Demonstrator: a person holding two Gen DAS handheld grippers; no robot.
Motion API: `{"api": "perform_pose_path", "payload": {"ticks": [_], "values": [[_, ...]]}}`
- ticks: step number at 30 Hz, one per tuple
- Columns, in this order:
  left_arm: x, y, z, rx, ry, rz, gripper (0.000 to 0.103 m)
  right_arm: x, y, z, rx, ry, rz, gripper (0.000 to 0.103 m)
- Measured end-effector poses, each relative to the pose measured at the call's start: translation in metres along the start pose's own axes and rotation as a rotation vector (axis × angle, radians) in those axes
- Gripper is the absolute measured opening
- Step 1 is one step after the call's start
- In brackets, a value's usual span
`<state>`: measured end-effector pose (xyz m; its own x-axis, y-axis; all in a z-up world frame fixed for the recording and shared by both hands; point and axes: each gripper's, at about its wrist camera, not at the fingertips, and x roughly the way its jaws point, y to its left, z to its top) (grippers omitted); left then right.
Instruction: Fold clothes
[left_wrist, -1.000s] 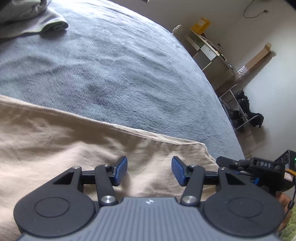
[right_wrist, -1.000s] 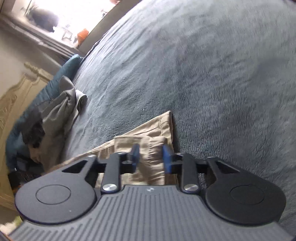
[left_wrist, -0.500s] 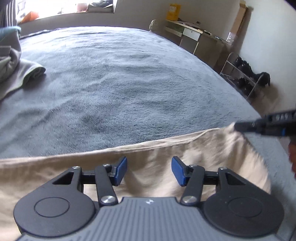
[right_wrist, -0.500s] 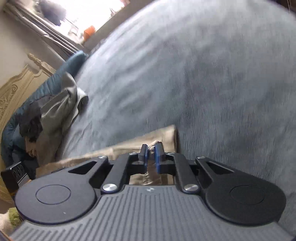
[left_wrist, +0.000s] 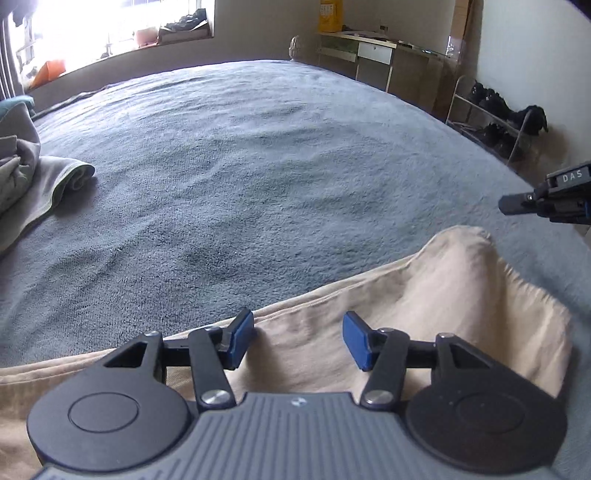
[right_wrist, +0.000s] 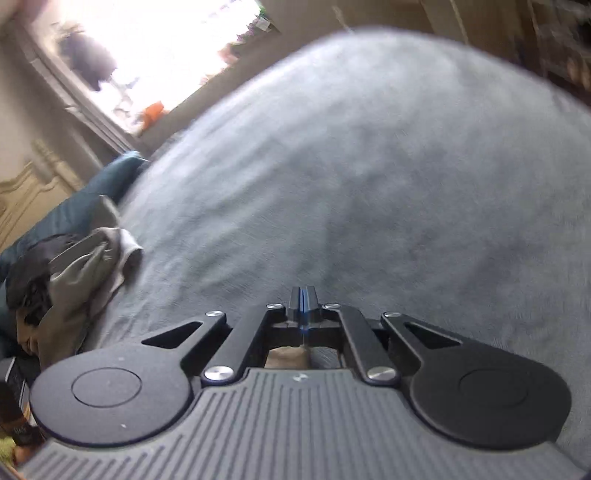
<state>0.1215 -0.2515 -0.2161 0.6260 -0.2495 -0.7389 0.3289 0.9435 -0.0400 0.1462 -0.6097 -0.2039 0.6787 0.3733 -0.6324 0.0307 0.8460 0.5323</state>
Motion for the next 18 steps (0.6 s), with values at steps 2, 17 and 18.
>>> {"api": "perform_pose_path", "payload": {"ticks": [2,17,18], "values": [[0.003,0.0,-0.002,0.015,-0.006,0.015,0.055,0.0,-0.005,-0.001,0.003,0.022,-0.02,0.002],[-0.018,0.004,0.013,-0.022,-0.067,0.081,0.059,-0.052,-0.02,-0.068,0.292,0.257,0.005,0.047],[-0.029,-0.001,0.014,-0.03,-0.08,0.051,0.059,-0.054,-0.019,-0.073,0.294,0.257,0.01,0.047]]}}
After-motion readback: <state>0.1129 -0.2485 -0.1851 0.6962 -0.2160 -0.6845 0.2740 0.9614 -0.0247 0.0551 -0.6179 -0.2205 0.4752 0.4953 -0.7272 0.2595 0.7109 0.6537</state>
